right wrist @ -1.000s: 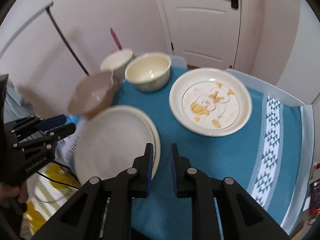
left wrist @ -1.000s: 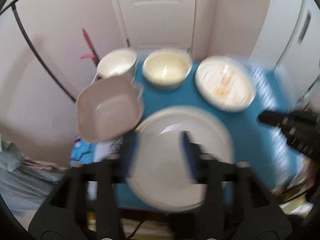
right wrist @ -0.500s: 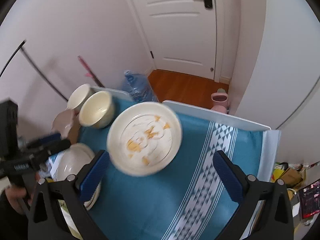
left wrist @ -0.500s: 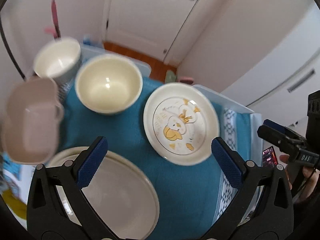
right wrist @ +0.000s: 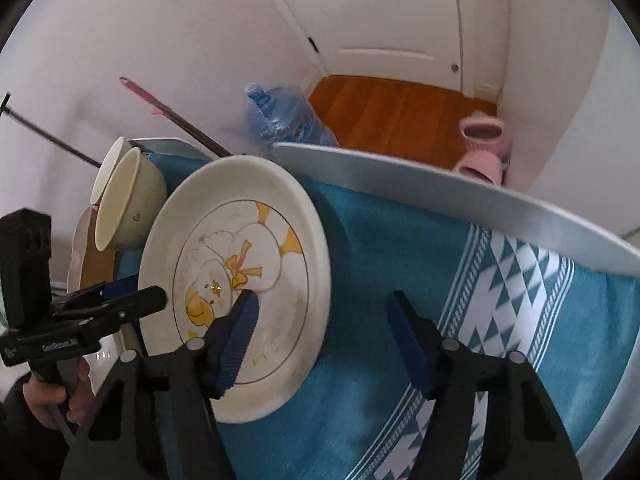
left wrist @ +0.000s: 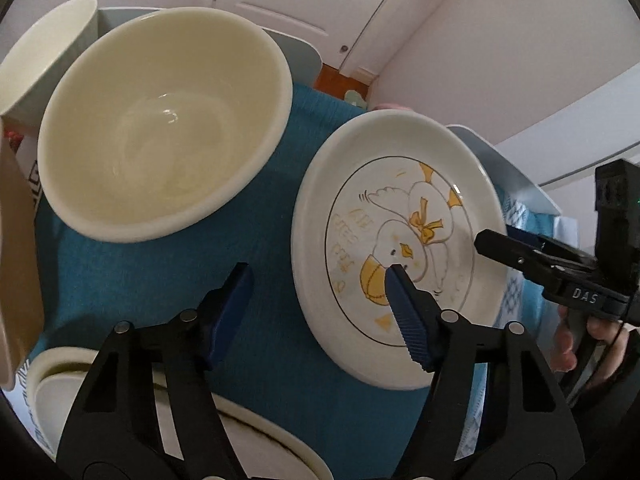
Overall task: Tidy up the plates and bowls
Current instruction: 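Grasp the rim of the small duck-print plate with both tools, then carry the duck-print plate with both tools onto the white plate stack, then lower the duck-print plate onto the stack and open both tools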
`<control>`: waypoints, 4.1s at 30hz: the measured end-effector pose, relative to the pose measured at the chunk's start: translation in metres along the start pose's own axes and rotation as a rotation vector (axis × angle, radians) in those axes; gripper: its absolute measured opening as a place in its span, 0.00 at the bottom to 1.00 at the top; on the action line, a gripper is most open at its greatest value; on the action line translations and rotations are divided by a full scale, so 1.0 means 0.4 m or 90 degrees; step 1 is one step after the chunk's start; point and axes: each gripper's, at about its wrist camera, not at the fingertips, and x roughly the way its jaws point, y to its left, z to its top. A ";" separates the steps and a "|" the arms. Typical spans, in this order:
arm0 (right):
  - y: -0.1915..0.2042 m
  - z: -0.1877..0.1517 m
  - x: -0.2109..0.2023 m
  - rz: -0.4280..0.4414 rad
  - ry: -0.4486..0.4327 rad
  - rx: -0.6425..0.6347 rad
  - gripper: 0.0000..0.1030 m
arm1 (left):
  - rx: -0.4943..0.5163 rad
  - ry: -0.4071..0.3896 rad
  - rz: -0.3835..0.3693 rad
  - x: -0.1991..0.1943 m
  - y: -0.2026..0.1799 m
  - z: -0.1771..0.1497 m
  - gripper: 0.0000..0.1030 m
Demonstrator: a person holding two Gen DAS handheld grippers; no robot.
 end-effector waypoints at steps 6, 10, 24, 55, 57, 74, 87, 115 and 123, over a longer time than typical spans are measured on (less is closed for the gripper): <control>0.012 0.000 0.015 0.001 -0.002 -0.030 0.30 | 0.018 -0.009 0.011 0.006 -0.015 -0.004 0.32; 0.013 -0.006 0.025 -0.008 -0.008 -0.037 0.16 | 0.025 -0.012 0.035 0.015 -0.028 -0.008 0.20; 0.026 -0.021 -0.025 -0.021 -0.043 -0.033 0.15 | 0.057 -0.045 0.061 -0.040 -0.098 -0.023 0.20; 0.498 -0.368 -0.120 -0.078 -0.144 -0.022 0.15 | 0.154 -0.085 0.032 -0.402 0.221 -0.315 0.20; 0.497 -0.384 -0.088 -0.089 -0.138 -0.007 0.15 | 0.161 -0.067 0.019 -0.368 0.242 -0.326 0.20; 0.558 -0.405 -0.008 -0.180 -0.147 -0.015 0.15 | 0.247 -0.028 0.063 -0.257 0.289 -0.331 0.20; 0.565 -0.404 0.034 -0.197 -0.119 -0.005 0.15 | 0.363 -0.051 0.206 -0.254 0.228 -0.341 0.20; 0.575 -0.397 0.041 -0.218 -0.103 0.029 0.15 | 0.396 -0.061 0.213 -0.298 0.240 -0.360 0.20; 0.596 -0.323 -0.067 -0.167 -0.149 0.025 0.25 | 0.306 -0.127 0.165 -0.429 0.243 -0.282 0.48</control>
